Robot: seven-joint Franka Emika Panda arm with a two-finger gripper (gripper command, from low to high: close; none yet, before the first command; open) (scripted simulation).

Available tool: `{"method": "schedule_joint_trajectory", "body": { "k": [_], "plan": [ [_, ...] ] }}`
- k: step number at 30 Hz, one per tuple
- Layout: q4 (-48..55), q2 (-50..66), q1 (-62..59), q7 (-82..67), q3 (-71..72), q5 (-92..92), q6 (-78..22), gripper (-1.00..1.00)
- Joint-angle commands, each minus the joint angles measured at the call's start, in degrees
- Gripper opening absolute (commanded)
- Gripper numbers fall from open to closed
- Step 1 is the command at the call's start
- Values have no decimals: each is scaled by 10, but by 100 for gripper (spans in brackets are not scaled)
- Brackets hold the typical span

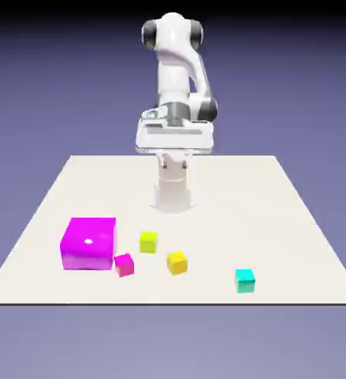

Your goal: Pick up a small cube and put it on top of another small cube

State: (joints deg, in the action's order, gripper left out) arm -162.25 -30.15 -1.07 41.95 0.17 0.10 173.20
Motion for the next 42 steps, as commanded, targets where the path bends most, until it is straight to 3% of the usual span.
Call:
{"method": "schedule_joint_trajectory", "body": {
  "k": [1, 12, 22, 23, 35, 42],
  "plan": [
    [-10, 21, -15, -4, 1, 1, -7, 0],
    [-112, 225, -158, -45, 16, 9, -73, 0],
    [-76, 431, -149, 24, -21, -87, 97, 0],
    [-76, 431, -149, 24, -21, -87, 97, -100],
    [-112, 225, -158, -45, 16, 9, -73, -100],
    [13, 247, -13, -17, -6, 0, -177, -100]
  ]
}}
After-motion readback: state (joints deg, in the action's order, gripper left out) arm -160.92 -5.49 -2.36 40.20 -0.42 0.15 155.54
